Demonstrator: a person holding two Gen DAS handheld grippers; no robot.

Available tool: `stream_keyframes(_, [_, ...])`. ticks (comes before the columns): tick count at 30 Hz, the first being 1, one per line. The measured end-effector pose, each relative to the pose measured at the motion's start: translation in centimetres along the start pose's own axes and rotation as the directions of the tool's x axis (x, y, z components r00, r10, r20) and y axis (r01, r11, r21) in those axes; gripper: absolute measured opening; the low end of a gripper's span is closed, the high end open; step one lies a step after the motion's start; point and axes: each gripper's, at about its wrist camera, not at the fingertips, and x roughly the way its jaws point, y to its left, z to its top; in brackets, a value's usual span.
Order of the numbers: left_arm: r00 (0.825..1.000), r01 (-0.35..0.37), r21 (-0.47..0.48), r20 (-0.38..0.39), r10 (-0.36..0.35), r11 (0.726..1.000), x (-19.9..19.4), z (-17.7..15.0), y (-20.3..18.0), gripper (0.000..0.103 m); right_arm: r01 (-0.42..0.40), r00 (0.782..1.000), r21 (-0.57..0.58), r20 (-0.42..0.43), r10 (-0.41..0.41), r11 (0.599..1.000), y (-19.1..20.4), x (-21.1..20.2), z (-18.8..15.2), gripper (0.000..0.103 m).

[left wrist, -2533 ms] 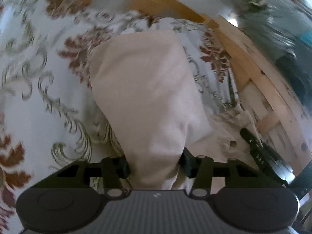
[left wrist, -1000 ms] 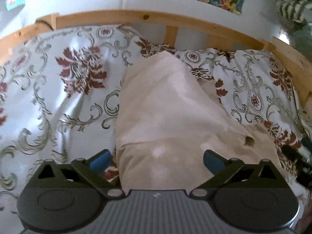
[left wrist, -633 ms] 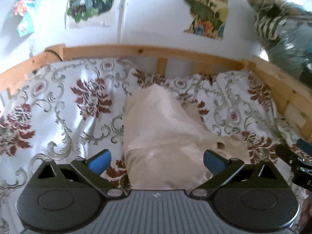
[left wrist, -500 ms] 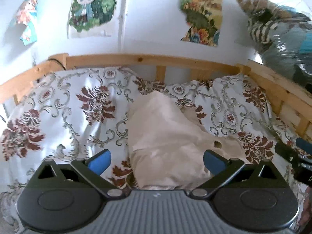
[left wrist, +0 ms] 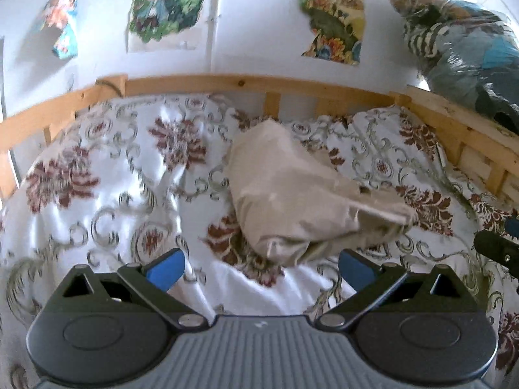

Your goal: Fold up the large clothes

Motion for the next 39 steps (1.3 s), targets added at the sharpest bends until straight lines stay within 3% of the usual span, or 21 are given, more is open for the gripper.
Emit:
stream_keyframes(8, [1.000,-0.018,0.004,-0.007,0.018,1.000,0.2,-0.4,0.2,0.102,0.003,0.999,-0.021,-0.043,-0.004,1.000,0.6,1.3,-0.7,0.102])
stream_keyframes(39, [1.000,-0.022,-0.018,-0.019,0.022,1.000,0.4,-0.3,0.4,0.102,0.022,0.999,0.008,-0.050,-0.021,1.000,-0.1,1.4,-0.8,0.102])
